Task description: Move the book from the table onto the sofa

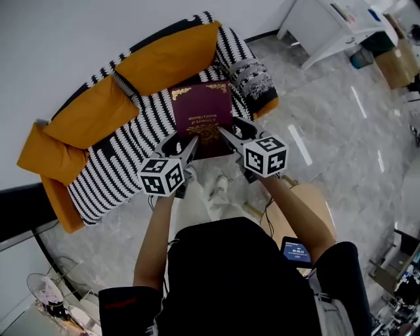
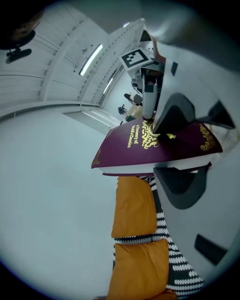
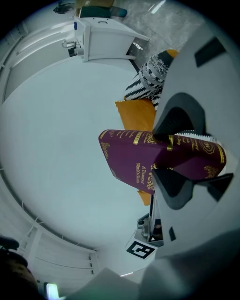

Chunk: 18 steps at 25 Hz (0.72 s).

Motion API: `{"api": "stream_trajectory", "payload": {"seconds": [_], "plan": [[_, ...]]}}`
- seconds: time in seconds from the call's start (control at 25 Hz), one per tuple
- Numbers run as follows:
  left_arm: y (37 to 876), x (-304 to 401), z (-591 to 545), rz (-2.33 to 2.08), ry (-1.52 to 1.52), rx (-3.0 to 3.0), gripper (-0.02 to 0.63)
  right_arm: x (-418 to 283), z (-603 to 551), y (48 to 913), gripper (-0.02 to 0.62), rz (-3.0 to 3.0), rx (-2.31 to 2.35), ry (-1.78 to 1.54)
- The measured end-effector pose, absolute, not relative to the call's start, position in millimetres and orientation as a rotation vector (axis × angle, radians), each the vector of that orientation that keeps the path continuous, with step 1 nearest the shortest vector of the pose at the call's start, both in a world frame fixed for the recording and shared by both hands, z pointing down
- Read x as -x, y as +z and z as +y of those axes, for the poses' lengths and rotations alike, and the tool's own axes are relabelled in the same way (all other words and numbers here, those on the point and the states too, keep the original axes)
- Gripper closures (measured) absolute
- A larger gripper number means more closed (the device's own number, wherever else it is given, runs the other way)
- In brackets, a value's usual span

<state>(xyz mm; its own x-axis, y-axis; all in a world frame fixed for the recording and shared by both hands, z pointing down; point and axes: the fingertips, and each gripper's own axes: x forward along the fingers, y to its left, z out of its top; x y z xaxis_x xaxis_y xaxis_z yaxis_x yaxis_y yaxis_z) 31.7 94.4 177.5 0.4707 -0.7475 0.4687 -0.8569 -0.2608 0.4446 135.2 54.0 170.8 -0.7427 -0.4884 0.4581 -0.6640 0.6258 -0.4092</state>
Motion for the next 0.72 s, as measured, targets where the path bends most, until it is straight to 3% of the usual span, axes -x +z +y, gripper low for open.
{"api": "stream_trajectory", "payload": {"seconds": [0.44, 0.72], "plan": [[190.1, 19.6, 50.2, -1.279, 0.24, -2.043, 0.37, -85.1, 12.4, 183.5, 0.353, -2.493, -0.962, 0.881], [242.2, 43.5, 23.0, -1.232, 0.26, -2.019, 0.37, -61.5, -13.9, 235.8, 0.353, -2.435, -0.963, 0.928]]}}
